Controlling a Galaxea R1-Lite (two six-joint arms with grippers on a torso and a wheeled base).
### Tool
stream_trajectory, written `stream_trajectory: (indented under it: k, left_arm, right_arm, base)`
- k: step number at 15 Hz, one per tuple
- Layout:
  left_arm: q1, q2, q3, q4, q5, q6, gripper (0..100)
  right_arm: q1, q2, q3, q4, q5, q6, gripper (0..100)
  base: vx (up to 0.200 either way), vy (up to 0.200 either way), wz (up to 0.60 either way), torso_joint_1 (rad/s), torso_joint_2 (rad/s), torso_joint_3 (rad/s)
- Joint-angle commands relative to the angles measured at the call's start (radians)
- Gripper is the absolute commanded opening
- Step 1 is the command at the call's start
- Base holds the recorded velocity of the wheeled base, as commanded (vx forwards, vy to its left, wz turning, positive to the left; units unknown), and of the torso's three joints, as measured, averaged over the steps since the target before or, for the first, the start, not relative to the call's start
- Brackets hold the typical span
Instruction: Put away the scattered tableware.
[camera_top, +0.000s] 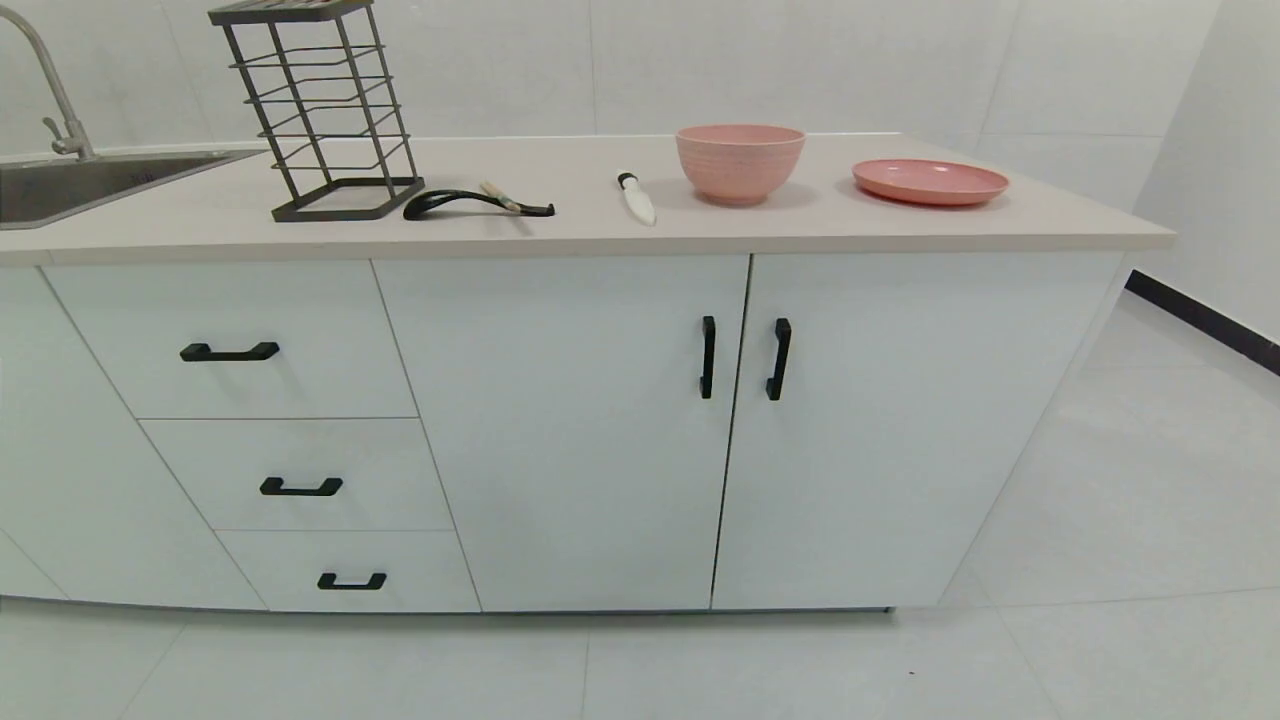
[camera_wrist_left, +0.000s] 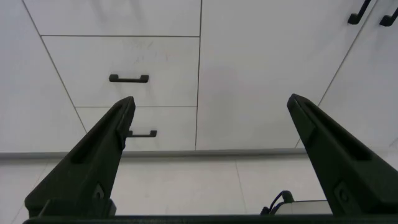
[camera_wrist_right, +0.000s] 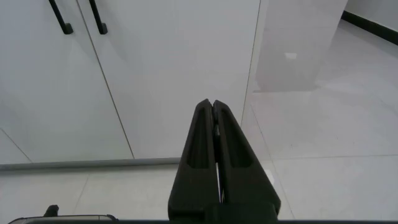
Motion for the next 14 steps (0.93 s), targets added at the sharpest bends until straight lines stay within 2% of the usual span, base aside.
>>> stream_trajectory:
  k: [1, 4, 5, 6, 7, 11, 12, 13, 14]
  left_arm:
    - [0.0, 0.001, 0.0, -0.002, 0.0, -0.007, 100]
    - [0.0, 0.001, 0.0, -0.002, 0.0, -0.002, 100]
    - [0.002, 0.001, 0.0, 0.0, -0.003, 0.008, 100]
    - [0.002, 0.001, 0.0, 0.0, -0.006, 0.039, 100]
    - [0.0, 0.001, 0.0, 0.001, -0.006, 0.03, 100]
    - [0.002, 0.001, 0.0, 0.0, -0.009, 0.03, 100]
    - [0.0, 0.001, 0.0, 0.0, -0.005, 0.025, 100]
    - [0.002, 0.001, 0.0, 0.0, -0.005, 0.025, 100]
    - [0.0, 0.001, 0.0, 0.0, -0.005, 0.027, 100]
  right_arm:
    - [0.0, 0.0, 0.002, 0.0, 0.0, 0.0, 0]
    - [0.0, 0.0, 0.002, 0.0, 0.0, 0.0, 0]
    - [0.0, 0.0, 0.0, 0.0, 0.0, -0.001, 0]
    - [0.0, 0.0, 0.0, 0.0, 0.0, -0.001, 0]
    - [0.0, 0.0, 0.002, -0.001, 0.003, 0.0, 0]
    - [0.0, 0.0, 0.002, -0.004, 0.02, -0.014, 0]
    - [-0.001, 0.0, 0.0, -0.059, 0.031, -0.03, 0]
    - [-0.001, 0.0, -0.015, -0.178, 0.038, -0.044, 0]
    - [-0.001, 0.002, -0.077, -0.178, 0.057, -0.054, 100]
  base:
    - [0.0, 0.0, 0.0, 0.0, 0.0, 0.0]
    - [0.0, 0.0, 0.0, 0.0, 0.0, 0.0]
    - [0.0, 0.0, 0.0, 0.0, 0.0, 0.0]
    - [0.0, 0.0, 0.0, 0.0, 0.0, 0.0]
    - [0.0, 0.0, 0.0, 0.0, 0.0, 0.0]
    - [0.0, 0.0, 0.0, 0.0, 0.0, 0.0]
    - [0.0, 0.0, 0.0, 0.0, 0.0, 0.0]
    - [0.0, 0.0, 0.0, 0.0, 0.0, 0.0]
    - [0.0, 0.0, 0.0, 0.0, 0.0, 0.0]
